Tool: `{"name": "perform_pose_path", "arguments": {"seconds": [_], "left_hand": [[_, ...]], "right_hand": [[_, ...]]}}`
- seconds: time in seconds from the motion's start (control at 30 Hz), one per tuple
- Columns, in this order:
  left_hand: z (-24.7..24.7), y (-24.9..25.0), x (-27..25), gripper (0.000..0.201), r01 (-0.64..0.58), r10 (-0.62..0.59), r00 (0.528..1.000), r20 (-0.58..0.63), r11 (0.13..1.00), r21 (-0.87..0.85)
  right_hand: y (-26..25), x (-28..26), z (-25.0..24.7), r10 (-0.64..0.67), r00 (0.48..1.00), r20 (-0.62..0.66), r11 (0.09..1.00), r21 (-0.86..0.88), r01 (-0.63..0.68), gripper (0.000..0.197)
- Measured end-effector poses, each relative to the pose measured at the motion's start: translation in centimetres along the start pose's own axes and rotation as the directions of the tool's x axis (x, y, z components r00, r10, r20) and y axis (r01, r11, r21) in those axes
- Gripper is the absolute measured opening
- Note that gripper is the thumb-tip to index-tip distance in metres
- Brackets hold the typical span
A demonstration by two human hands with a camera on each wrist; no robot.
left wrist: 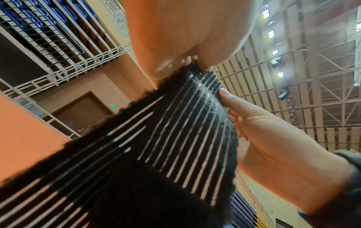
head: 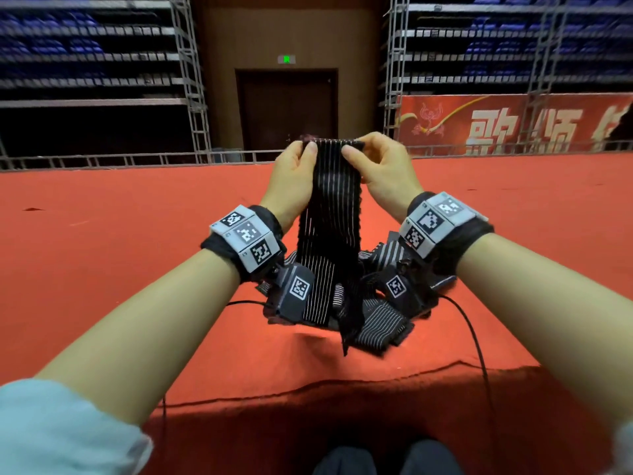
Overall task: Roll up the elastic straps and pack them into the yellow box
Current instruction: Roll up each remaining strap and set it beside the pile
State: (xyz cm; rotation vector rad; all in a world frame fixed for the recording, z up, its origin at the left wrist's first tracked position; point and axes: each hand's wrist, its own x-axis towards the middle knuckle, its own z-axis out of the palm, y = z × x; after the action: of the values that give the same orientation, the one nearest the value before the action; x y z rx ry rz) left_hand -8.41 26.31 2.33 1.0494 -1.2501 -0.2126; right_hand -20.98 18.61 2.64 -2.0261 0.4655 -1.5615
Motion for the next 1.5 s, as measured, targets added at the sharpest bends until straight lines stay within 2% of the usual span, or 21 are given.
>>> {"name": "perform_pose_path", "arguments": {"seconds": [0.13,0.23,0.3,0.43,0.57,0.67,0.77,0.9,1.0,1.1,1.2,1.27,1.37,1.5], "left_hand": [[0.3,1.5,0.3,0.022,-0.034,0.034,0.999,-0.031,0.999,0.025],[0.5,1.9,0.0,0.016,0.061,-0.059,0.998,0.025,0.996,-0.07],[0.5,1.6,-0.4,0.017,0.092,-0.088,0.994,0.065,0.994,-0.061],[-0.2,0.2,-1.6,0.018,0.073,-0.07,0.993,0.094,0.997,-0.038],[-0.4,-2.6,-3.5,0.017,0.09,-0.091,0.994,0.064,0.996,0.019],[-0.2,-5.8,-5.4,0.017,0.157,-0.159,0.987,0.031,0.986,0.046],[-0.2,-9.2,-7.7,0.015,0.228,-0.228,0.974,0.011,0.973,0.042],[-0.6,-13.5,-9.6,0.018,0.341,-0.341,0.94,-0.006,0.94,-0.028],[-0.8,-16.5,-10.5,0.014,0.454,-0.461,0.887,-0.021,0.881,-0.133],[-0.8,-19.5,-11.2,0.014,0.558,-0.574,0.819,-0.017,0.802,-0.213],[-1.0,-22.5,-12.2,0.017,0.619,-0.633,0.774,0.025,0.748,-0.241],[-1.1,-23.9,-12.9,0.021,0.65,-0.661,0.748,0.056,0.713,-0.263],[-1.2,-25.3,-13.7,0.03,0.675,-0.685,0.727,0.053,0.698,-0.24],[-0.9,-25.7,-13.9,0.039,0.668,-0.668,0.743,0.046,0.736,-0.11]], "right_hand": [[-1.4,0.5,-0.4,-0.11,0.994,-0.024,0.987,-0.116,0.107,0.011],[-1.9,0.3,-0.1,-0.145,0.989,-0.029,0.978,-0.154,0.139,0.016],[-1.7,-0.1,0.4,-0.139,0.99,-0.038,0.977,-0.171,0.131,0.02],[-0.9,-1.2,0.9,-0.05,0.997,-0.066,0.997,-0.056,0.046,0.019],[1.4,-3.4,1.9,0.164,0.984,0.077,0.977,0.127,-0.172,0.018],[3.5,-6.1,2.8,0.24,0.945,0.224,0.939,0.195,-0.285,0.012],[5.7,-8.7,3.4,0.325,0.905,0.274,0.884,0.252,-0.393,0.013],[9.1,-11.0,4.8,0.505,0.769,0.392,0.732,0.277,-0.622,0.013],[11.3,-12.1,5.9,0.617,0.647,0.448,0.573,0.308,-0.759,0.02],[13.8,-13.4,7.1,0.681,0.559,0.472,0.464,0.312,-0.829,0.022],[16.6,-15.0,8.1,0.721,0.49,0.489,0.365,0.334,-0.869,0.024],[17.5,-15.9,8.5,0.726,0.474,0.498,0.348,0.329,-0.878,0.026],[18.4,-16.8,8.9,0.73,0.477,0.489,0.349,0.334,-0.876,0.044],[19.8,-17.8,9.6,0.752,0.469,0.463,0.325,0.358,-0.875,0.044]]}}
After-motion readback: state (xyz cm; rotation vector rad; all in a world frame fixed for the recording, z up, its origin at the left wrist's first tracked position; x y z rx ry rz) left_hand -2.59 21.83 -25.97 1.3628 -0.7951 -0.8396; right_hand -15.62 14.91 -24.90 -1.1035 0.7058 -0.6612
